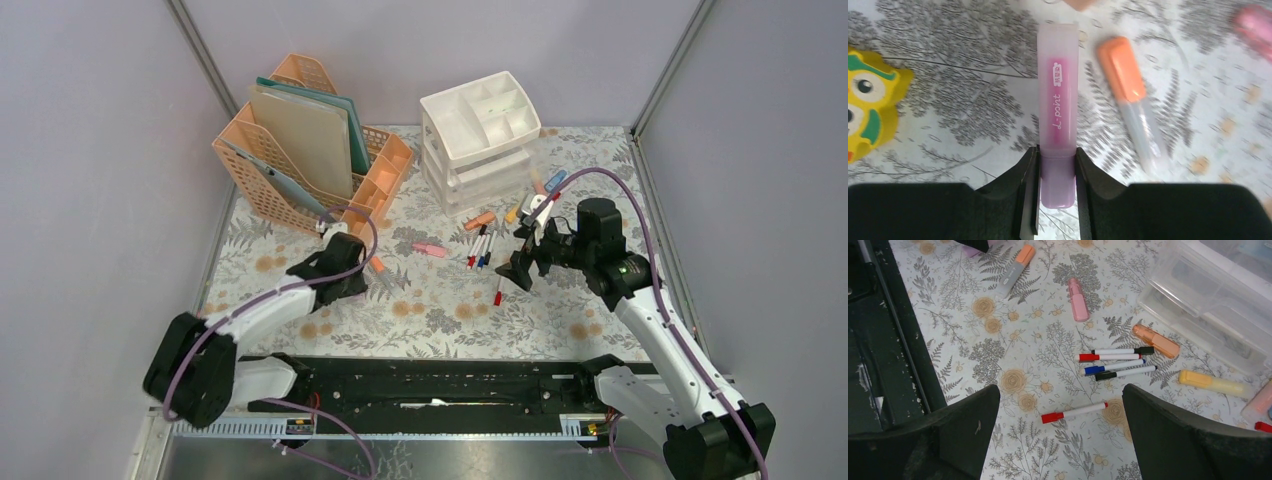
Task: Organize the desk
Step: Pick up the stationery from the center of the board.
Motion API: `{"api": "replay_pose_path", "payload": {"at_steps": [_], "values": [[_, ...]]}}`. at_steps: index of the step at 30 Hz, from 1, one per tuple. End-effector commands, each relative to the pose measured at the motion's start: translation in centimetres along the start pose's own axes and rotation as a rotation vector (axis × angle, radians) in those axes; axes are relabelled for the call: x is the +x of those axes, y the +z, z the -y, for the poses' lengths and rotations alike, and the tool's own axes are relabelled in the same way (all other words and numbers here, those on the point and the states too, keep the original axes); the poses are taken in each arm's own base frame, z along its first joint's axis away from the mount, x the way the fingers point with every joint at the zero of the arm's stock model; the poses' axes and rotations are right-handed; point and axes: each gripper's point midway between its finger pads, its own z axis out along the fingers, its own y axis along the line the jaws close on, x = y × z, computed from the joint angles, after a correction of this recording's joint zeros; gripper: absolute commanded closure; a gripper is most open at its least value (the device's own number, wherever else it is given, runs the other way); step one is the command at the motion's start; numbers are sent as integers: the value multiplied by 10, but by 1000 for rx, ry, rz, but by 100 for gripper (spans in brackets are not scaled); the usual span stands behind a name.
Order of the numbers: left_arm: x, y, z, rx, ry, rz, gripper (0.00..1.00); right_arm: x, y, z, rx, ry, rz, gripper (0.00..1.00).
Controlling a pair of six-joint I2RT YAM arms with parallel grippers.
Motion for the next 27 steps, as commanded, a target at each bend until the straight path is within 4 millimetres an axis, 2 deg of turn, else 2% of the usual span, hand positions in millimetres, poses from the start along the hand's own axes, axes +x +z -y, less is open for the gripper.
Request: {"api": "replay_pose_path", "payload": {"at_steps": [1, 4, 5, 9, 15, 20, 27], "values": [[-8, -32, 39, 269, -16, 100, 97, -7, 5, -15, -94, 26, 54, 0], [-4, -55, 66, 502, -9, 145, 100, -7, 7, -26, -165, 41, 76, 0], [5, -63, 75, 595, 8, 136, 100, -8, 7, -32, -195, 49, 87, 0], [9, -104, 115, 906, 70, 225, 100, -5, 10, -48, -301, 80, 121, 0], [17, -157, 161, 1181, 136, 355, 100, 0, 15, -58, -373, 135, 139, 0], [10, -179, 188, 1236, 164, 445, 100, -9, 23, -53, -359, 251, 180, 0], [8, -173, 219, 1141, 196, 495, 100, -17, 29, -52, -370, 421, 215, 0]]}}
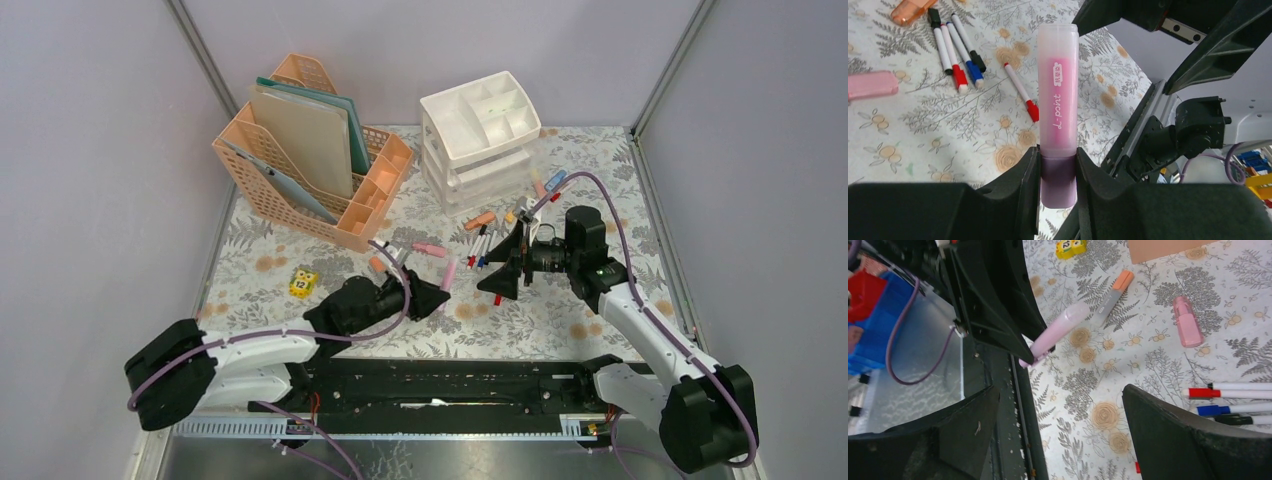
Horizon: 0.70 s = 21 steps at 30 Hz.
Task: Organize the desk
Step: Pick up the stationery from the center of the board.
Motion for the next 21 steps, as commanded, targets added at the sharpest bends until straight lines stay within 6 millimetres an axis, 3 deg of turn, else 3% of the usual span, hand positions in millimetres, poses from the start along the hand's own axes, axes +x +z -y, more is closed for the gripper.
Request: {"api": "replay_pose_path", "payload": {"at_steps": [1, 15, 21], "values": [[-43, 22, 20, -14, 69, 163, 100, -21, 4, -1, -13, 77, 85, 0], [-49, 60, 34, -140, 43, 220, 100, -23, 11, 23, 95, 287, 149, 1], [-44, 70, 39, -165, 40, 216, 100, -23, 12, 24, 90, 311, 169, 10]]}}
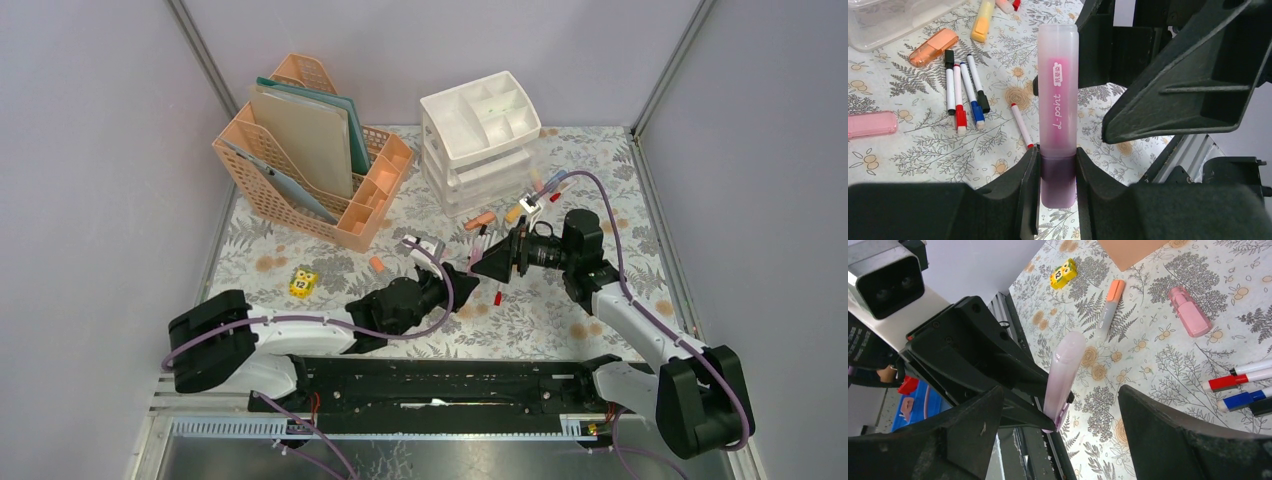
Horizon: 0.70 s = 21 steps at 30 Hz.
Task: Organize the desk
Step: Pick up the stationery from the center of the board.
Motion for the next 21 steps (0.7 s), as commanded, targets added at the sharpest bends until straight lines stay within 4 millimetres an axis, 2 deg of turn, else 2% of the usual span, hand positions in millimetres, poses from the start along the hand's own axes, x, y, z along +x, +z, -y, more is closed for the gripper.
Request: {"api": "replay_pose_path", "payload": {"at_steps": [1, 8, 13, 15, 17, 18, 19, 21], "values": [[-25, 11, 16, -6, -36, 96, 100, -12, 1, -1, 1, -3, 52, 13], [-26, 17, 25, 6, -21, 97, 100, -10, 2, -2, -7, 6, 45, 39], [-28, 19, 31, 17, -8, 97, 100, -6, 5, -2, -12, 17, 30, 43], [-27, 19, 32, 25, -2, 93, 100, -5, 6, -2, -18, 18, 22, 50], [-25, 20, 35, 36, 5, 82, 100, -5, 7, -3, -24, 9, 17, 64], [-24, 19, 35, 44, 13, 76, 100, -5, 7, -4, -28, 6, 13, 75], [-23, 19, 37, 54, 17, 72, 96, -6, 7, -4, -30, 1, 13, 83], [-21, 16, 39, 75, 22, 65, 81, -7, 7, -5, -31, -11, 11, 97]]}}
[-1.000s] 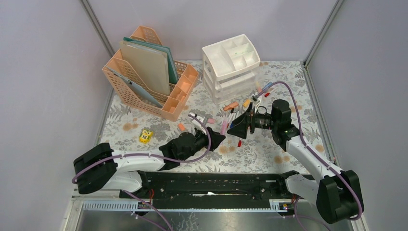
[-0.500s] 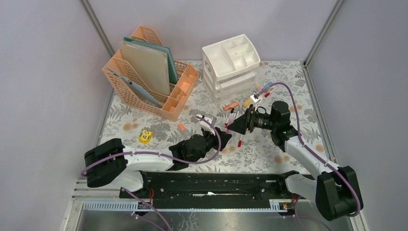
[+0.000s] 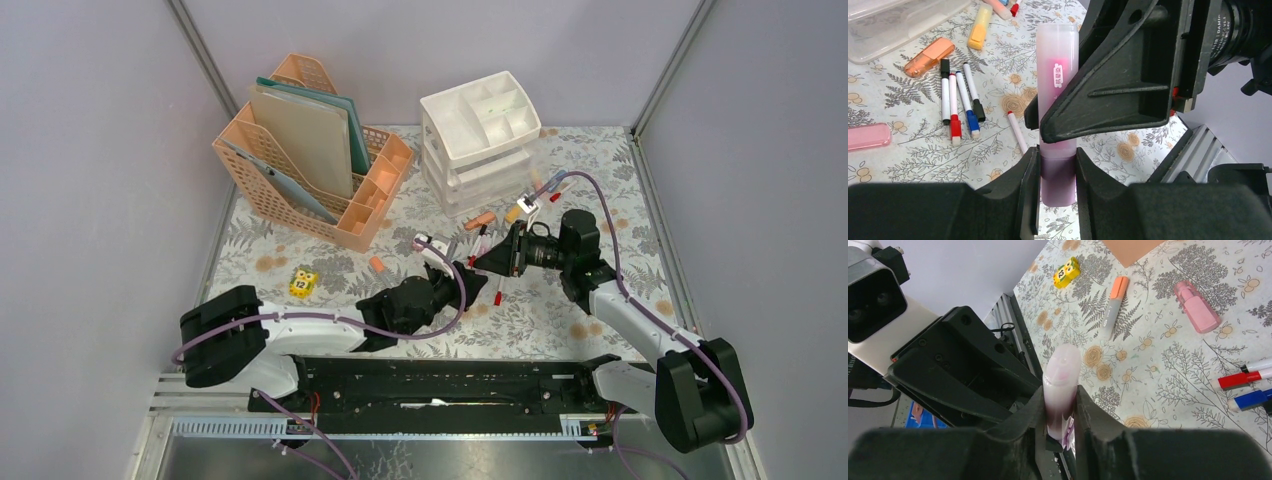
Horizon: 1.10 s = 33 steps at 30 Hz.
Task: Organize the desk
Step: Pick up the stationery from the center of the board, then place the stationery in the drawer.
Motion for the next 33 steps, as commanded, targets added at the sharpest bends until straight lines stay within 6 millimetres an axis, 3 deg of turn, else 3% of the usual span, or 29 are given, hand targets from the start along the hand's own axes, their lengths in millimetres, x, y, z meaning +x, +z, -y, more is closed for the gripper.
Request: {"api": "replay_pose_path", "payload": {"at_steps": [1, 7, 12, 17, 23, 28, 33], "values": [[-22, -1, 27, 106, -7, 56, 75, -11, 1, -8, -29, -75, 10, 100], [-19, -17, 22, 135, 46, 51, 28, -11, -1, -14, -54, -147, 1, 100], [-27, -37, 7, 128, 67, 102, 2, 1, -8, -26, -163, -327, -79, 100], [-30, -54, -11, 137, 69, 83, 1, 5, -20, -31, -200, -442, -151, 100], [-20, -66, -61, 10, 22, 28, 1, -8, -35, -11, -5, -664, -201, 100], [-18, -85, -94, -87, -28, 52, 1, -43, -49, -1, 158, -857, -237, 100], [-13, -101, -115, -143, -58, 75, 1, -97, -59, 7, 281, -1091, -306, 100]]}}
